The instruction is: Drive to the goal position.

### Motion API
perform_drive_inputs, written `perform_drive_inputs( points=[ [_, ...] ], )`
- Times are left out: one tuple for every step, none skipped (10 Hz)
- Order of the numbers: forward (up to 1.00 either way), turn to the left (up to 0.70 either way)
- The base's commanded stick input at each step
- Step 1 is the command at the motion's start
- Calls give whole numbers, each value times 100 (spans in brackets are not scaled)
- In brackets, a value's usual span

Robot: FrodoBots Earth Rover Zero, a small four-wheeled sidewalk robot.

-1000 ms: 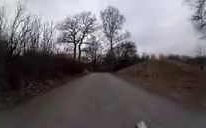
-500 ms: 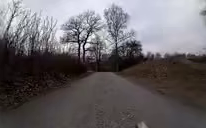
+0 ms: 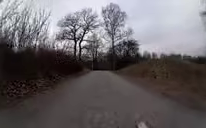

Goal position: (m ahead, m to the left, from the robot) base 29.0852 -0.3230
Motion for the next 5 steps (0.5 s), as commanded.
perform_drive_inputs(
  points=[
    [100,-40],
    [100,-40],
    [100,-40],
    [100,-37],
    [100,-21]
  ],
)
